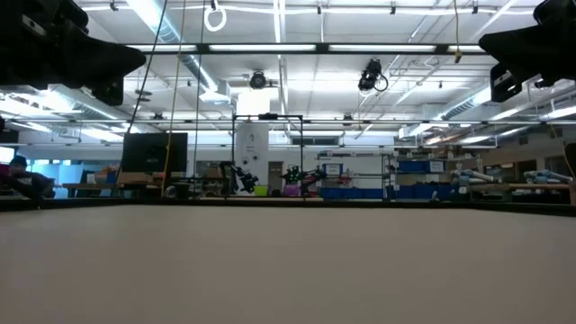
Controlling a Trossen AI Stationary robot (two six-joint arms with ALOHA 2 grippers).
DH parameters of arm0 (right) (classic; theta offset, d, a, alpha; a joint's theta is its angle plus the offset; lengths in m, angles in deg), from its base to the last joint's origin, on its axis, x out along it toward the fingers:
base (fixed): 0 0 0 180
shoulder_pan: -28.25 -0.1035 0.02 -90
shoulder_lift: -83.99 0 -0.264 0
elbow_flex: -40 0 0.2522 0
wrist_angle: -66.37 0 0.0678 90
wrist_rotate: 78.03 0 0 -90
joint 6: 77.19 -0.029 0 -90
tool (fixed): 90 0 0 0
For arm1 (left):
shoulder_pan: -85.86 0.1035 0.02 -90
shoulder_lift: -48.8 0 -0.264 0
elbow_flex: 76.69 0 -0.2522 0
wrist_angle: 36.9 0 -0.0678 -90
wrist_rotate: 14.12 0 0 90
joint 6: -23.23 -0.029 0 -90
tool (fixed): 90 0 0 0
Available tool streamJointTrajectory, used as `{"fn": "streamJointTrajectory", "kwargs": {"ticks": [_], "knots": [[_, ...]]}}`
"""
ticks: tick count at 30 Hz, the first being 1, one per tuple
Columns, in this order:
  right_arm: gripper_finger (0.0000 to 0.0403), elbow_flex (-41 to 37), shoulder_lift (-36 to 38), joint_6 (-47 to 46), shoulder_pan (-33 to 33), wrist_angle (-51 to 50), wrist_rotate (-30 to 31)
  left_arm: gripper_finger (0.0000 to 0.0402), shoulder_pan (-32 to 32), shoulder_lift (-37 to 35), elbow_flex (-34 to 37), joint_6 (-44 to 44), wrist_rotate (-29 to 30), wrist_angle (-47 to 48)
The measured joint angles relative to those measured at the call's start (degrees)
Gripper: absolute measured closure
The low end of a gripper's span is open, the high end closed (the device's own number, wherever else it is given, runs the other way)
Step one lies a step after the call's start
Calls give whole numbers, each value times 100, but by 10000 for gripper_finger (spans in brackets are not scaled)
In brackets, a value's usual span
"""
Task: Nest bowls inside each other
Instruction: Return to Home Position
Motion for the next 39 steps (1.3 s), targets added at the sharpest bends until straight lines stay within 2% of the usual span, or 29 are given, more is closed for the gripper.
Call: {"fn": "streamJointTrajectory", "kwargs": {"ticks": [14,39], "knots": [[393,0,-46,-61,2,-102,26,350,0,0,2,304,11,378],[384,-2,-44,-106,5,-48,39,350,0,0,4,304,28,385]]}}
